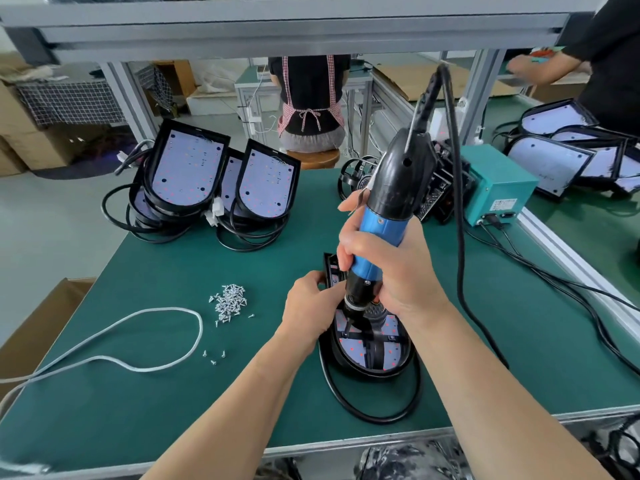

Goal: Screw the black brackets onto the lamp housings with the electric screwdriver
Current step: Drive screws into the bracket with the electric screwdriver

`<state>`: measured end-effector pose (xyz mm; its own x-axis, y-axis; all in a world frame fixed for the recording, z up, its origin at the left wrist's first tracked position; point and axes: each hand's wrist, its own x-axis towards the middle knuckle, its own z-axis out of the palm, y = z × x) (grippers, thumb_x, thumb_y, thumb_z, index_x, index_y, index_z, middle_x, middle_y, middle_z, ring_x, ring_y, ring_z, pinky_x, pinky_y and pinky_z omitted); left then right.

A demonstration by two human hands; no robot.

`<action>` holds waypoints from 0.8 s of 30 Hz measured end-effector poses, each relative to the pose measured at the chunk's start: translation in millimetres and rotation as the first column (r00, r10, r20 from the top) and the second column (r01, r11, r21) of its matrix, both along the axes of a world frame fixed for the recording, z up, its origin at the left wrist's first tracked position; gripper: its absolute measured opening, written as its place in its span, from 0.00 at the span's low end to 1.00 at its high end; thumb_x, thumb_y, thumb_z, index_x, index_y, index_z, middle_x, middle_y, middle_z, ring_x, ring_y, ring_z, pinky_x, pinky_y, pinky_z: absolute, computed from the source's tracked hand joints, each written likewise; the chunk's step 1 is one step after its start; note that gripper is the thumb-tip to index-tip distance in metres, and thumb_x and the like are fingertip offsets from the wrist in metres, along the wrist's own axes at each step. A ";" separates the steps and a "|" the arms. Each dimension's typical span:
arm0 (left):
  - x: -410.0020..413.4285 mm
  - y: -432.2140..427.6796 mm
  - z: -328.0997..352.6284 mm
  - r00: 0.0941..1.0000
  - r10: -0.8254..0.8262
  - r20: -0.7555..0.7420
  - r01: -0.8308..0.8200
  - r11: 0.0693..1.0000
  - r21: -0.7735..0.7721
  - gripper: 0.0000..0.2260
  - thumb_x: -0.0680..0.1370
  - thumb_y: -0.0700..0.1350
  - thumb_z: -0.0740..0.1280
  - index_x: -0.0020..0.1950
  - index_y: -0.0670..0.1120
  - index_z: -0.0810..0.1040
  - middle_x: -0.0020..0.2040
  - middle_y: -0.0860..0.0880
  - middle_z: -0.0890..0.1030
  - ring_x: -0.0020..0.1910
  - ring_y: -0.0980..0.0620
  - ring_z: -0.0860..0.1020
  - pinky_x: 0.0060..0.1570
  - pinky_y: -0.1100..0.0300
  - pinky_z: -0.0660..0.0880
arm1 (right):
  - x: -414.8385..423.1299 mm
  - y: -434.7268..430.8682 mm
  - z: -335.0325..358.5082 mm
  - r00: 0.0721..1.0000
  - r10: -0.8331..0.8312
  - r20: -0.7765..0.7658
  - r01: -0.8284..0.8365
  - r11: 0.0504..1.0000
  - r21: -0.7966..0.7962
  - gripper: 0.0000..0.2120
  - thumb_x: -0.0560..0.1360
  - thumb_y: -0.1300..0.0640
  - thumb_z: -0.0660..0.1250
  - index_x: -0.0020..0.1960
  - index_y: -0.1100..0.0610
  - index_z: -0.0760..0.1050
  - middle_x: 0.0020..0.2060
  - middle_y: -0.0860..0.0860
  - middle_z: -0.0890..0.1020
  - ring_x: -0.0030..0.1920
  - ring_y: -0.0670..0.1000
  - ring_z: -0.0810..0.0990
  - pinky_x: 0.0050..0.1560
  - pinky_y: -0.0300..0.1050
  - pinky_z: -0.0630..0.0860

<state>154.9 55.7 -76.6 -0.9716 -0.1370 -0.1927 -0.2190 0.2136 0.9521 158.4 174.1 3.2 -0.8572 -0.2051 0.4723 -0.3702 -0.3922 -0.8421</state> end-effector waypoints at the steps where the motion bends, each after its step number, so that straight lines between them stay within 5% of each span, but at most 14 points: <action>1: -0.2 -0.3 0.3 1.000 0.008 0.000 -0.008 1.000 0.009 0.22 0.58 0.58 0.71 0.44 0.44 0.79 0.42 0.42 0.84 0.39 0.45 0.81 0.49 0.42 0.80 | -0.5 0.9 0.9 1.000 0.015 0.001 -0.015 1.000 -0.014 0.08 0.67 0.65 0.68 0.41 0.53 0.78 0.30 0.50 0.76 0.28 0.52 0.74 0.36 0.43 0.73; 6: -2.6 -3.7 -4.7 1.000 0.018 -0.015 -0.018 1.000 0.015 0.12 0.67 0.55 0.76 0.41 0.49 0.79 0.37 0.53 0.83 0.38 0.49 0.80 0.43 0.53 0.78 | -8.8 17.3 17.7 0.998 0.069 -0.014 -0.070 0.988 -0.136 0.13 0.65 0.67 0.66 0.47 0.55 0.78 0.29 0.51 0.74 0.26 0.53 0.73 0.33 0.43 0.71; 8: -0.3 -6.4 -3.2 1.000 -0.002 -0.013 0.002 1.000 -0.025 0.17 0.69 0.60 0.73 0.47 0.48 0.82 0.42 0.51 0.85 0.43 0.49 0.83 0.46 0.53 0.80 | -13.7 28.6 26.8 0.998 0.049 -0.033 -0.055 0.978 -0.199 0.12 0.66 0.67 0.66 0.48 0.56 0.77 0.30 0.51 0.74 0.26 0.52 0.73 0.33 0.42 0.70; 10: 2.3 -18.2 3.4 1.000 0.018 -0.021 -0.021 0.988 -0.153 0.24 0.69 0.69 0.67 0.51 0.50 0.81 0.39 0.51 0.84 0.38 0.51 0.81 0.39 0.58 0.78 | -15.8 39.5 31.4 1.000 -0.003 -0.014 0.000 0.970 -0.241 0.11 0.67 0.66 0.66 0.48 0.56 0.77 0.30 0.51 0.73 0.27 0.52 0.73 0.33 0.43 0.69; 12: 1.9 -45.1 10.3 0.993 0.081 -0.085 -0.111 0.888 -0.446 0.19 0.73 0.66 0.66 0.51 0.53 0.81 0.37 0.54 0.82 0.40 0.49 0.80 0.40 0.57 0.74 | -15.5 48.1 30.3 0.996 -0.076 0.037 0.083 0.962 -0.261 0.11 0.66 0.65 0.67 0.47 0.56 0.77 0.30 0.52 0.72 0.27 0.52 0.72 0.33 0.43 0.70; 15: 2.9 -101.1 21.7 0.990 0.019 -0.139 -0.121 0.619 -0.776 0.02 0.75 0.47 0.68 0.43 0.51 0.81 0.40 0.52 0.81 0.48 0.44 0.78 0.44 0.55 0.73 | -13.2 54.0 22.4 0.973 -0.205 0.108 0.227 0.937 -0.266 0.11 0.65 0.65 0.68 0.46 0.57 0.76 0.31 0.53 0.71 0.27 0.53 0.71 0.34 0.43 0.70; 19: 8.7 -129.7 25.3 0.993 -0.109 0.047 0.103 0.594 -0.798 0.03 0.70 0.42 0.73 0.40 0.50 0.82 0.37 0.54 0.80 0.51 0.43 0.75 0.52 0.52 0.74 | -12.2 54.2 13.5 0.937 -0.296 0.184 0.337 0.902 -0.269 0.10 0.67 0.68 0.66 0.46 0.57 0.75 0.31 0.53 0.70 0.27 0.54 0.71 0.34 0.44 0.69; 24: 11.9 -124.0 15.5 0.990 -0.132 0.043 0.109 0.545 -0.831 0.04 0.73 0.47 0.74 0.40 0.52 0.80 0.39 0.56 0.79 0.54 0.47 0.73 0.55 0.53 0.70 | -13.3 51.0 13.0 0.931 -0.319 0.177 0.356 0.897 -0.262 0.09 0.68 0.67 0.65 0.46 0.57 0.73 0.31 0.51 0.72 0.27 0.53 0.72 0.34 0.44 0.69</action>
<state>166.8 -68.3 -61.1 -0.9938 -0.1058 -0.0346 -0.1113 0.9336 0.3405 145.1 225.2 16.2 -0.9069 0.2340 0.3504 -0.4213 -0.4920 -0.7619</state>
